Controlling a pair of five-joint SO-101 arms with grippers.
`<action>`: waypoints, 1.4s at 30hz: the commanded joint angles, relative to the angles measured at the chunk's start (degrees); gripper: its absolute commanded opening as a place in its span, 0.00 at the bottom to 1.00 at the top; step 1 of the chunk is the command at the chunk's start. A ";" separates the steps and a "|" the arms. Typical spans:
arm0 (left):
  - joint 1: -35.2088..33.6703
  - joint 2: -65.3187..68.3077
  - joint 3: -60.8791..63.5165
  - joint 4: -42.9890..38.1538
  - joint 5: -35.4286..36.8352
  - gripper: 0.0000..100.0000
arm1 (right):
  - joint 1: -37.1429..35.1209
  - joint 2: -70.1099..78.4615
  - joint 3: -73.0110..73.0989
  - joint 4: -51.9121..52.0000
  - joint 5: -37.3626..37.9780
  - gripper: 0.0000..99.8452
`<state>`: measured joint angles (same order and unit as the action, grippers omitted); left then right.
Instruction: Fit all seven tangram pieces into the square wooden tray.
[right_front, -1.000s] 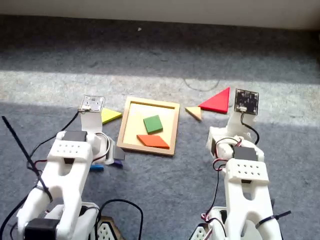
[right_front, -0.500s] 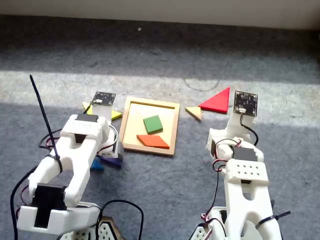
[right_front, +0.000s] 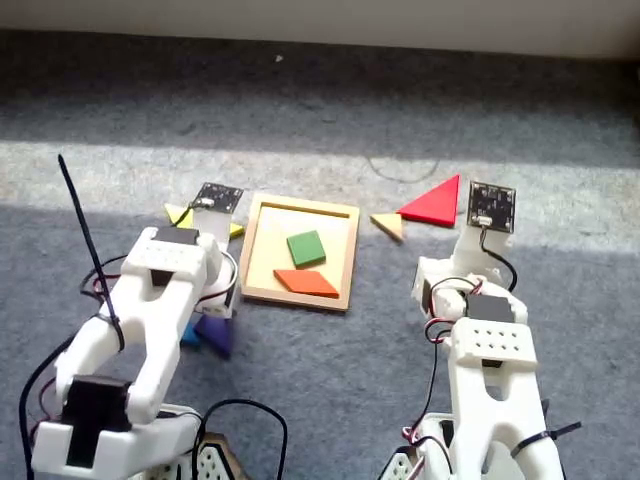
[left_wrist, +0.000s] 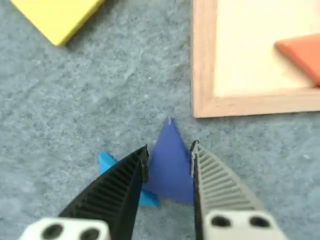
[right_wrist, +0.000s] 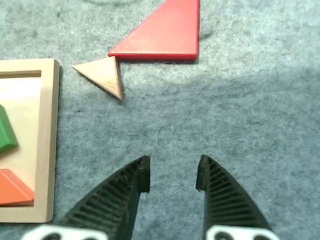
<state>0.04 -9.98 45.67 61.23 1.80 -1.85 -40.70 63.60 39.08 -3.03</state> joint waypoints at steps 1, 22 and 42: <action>1.27 -11.21 1.80 0.79 -0.79 0.14 | 0.75 -1.45 -0.31 -1.10 -0.09 0.15; -3.21 -19.03 12.35 0.44 -0.62 0.29 | 0.75 -1.45 -0.31 -1.10 -0.09 0.15; 2.07 -3.21 4.26 0.44 -0.97 0.17 | 0.75 -1.45 -0.31 -1.10 -0.09 0.15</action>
<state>-1.63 -13.41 51.91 61.32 1.71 -1.85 -40.70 63.60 39.08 -3.03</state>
